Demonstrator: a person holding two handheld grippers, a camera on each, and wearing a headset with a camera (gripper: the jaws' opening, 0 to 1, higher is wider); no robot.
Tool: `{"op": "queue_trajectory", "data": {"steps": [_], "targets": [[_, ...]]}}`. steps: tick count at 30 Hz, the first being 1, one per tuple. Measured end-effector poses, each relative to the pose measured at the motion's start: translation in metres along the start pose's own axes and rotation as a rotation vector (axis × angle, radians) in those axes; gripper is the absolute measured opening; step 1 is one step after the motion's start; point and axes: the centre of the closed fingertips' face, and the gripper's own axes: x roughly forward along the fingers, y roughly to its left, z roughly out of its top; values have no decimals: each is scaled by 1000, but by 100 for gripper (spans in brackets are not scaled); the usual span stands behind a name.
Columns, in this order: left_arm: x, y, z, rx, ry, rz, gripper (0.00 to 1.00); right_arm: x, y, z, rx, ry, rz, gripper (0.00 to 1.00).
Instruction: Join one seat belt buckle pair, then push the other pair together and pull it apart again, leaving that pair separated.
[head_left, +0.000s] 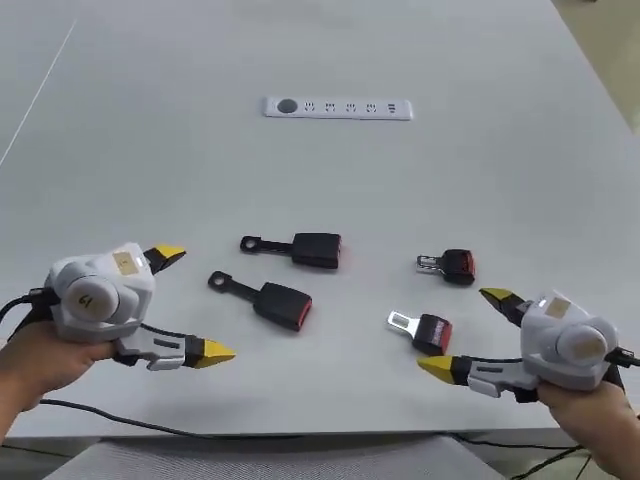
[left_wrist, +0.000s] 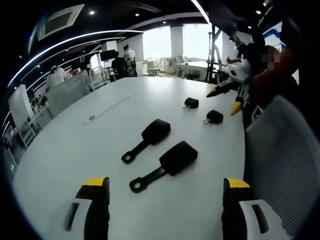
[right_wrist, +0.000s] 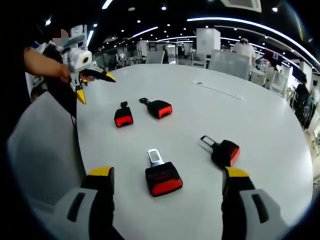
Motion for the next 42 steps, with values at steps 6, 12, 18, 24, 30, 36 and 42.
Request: {"op": "queue_trajectory", "data": {"steps": [6, 12, 18, 24, 30, 36, 42], "targets": [[11, -2, -2, 42, 27, -46, 92, 6, 0, -2, -10, 19, 26, 89], [22, -2, -3, 76, 48, -80, 91, 12, 1, -6, -13, 40, 55, 87], [35, -3, -5, 128, 75, -122, 88, 18, 0, -10, -23, 58, 85, 85], [50, -3, -5, 199, 107, -171, 84, 22, 0, -13, -27, 76, 114, 80], [66, -4, -4, 251, 131, -216, 80, 25, 2, -18, -50, 101, 146, 75], [79, -5, -3, 300, 152, -258, 75, 28, 3, -22, -49, 113, 169, 72], [90, -13, -9, 370, 192, -320, 71, 31, 3, -27, -61, 134, 190, 70]]}}
